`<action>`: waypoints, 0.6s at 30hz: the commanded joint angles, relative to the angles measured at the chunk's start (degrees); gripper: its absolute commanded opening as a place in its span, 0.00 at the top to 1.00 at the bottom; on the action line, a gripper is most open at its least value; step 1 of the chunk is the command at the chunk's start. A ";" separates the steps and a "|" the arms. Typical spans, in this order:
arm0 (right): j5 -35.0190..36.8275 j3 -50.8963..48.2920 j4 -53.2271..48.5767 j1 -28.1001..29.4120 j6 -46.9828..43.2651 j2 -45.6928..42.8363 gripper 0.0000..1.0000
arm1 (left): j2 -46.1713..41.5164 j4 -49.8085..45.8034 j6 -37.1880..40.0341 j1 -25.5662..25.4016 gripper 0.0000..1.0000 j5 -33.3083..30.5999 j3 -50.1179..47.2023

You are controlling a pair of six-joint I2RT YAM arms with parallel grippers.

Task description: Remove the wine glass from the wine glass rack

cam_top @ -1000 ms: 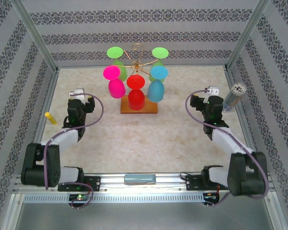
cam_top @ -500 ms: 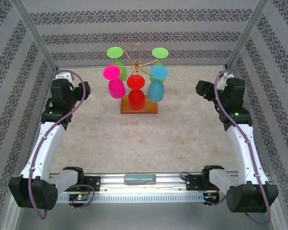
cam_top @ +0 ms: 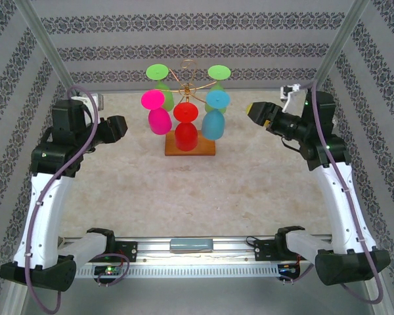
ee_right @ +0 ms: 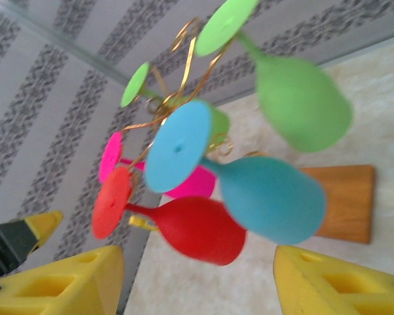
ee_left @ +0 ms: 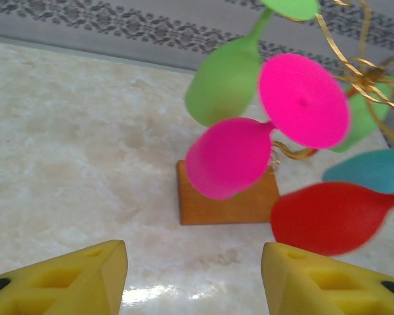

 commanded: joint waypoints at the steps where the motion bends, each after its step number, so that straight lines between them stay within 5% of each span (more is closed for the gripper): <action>1: -2.25 2.46 0.99 2.58 2.99 2.00 0.39 | 0.43 -6.35 2.95 -1.62 0.43 3.38 2.69; 18: -1.90 7.60 6.03 5.79 5.59 13.78 0.58 | 8.37 -7.36 4.84 -4.72 0.43 9.66 12.73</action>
